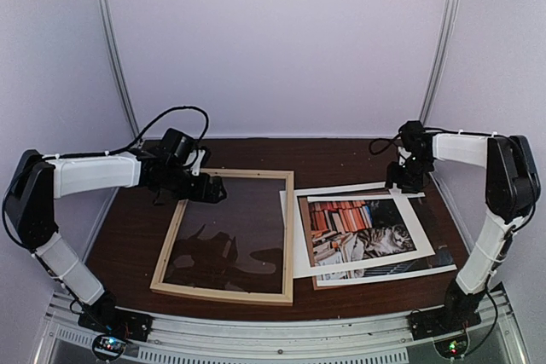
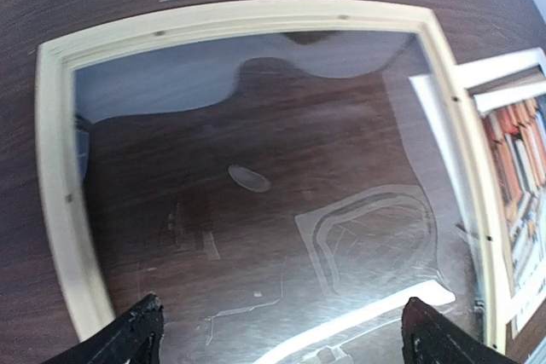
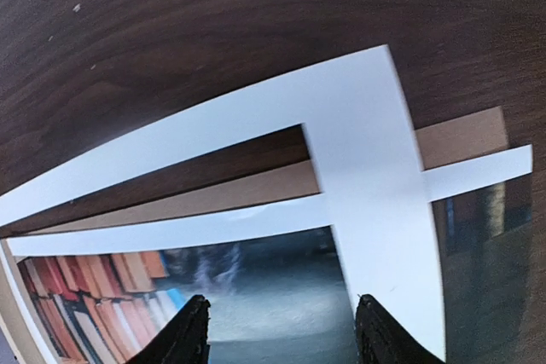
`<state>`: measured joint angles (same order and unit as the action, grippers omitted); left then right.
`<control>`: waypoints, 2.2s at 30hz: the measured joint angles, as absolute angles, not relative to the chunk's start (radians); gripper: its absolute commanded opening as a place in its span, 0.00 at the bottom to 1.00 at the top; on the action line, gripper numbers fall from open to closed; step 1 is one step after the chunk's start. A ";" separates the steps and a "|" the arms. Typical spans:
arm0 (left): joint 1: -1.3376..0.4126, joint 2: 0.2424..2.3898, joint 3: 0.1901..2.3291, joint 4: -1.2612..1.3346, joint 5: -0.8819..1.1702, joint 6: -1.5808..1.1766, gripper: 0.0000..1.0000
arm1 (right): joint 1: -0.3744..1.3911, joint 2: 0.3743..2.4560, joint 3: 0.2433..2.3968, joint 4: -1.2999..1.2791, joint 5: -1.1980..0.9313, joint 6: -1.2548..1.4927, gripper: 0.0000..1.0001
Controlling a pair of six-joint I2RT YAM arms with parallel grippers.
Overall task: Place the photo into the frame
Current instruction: Pick up the mat board from the photo.
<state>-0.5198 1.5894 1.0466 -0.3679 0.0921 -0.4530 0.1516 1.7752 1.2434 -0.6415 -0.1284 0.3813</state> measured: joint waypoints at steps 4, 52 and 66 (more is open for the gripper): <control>-0.563 1.608 1.066 -0.348 0.127 -0.449 0.98 | 0.049 1.815 1.259 -0.619 -0.135 0.349 0.61; -0.578 1.715 1.092 -0.334 0.146 -0.478 0.98 | -0.138 2.016 1.309 -0.452 -0.680 0.348 0.42; -0.578 1.715 1.092 -0.337 0.147 -0.480 0.97 | -0.146 1.960 1.218 -0.455 -0.759 0.317 0.33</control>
<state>-0.5781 1.7153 1.0924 -0.3374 0.1471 -0.4805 -0.1463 1.9602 1.2179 -0.4553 -0.7586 0.3172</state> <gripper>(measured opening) 0.977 0.349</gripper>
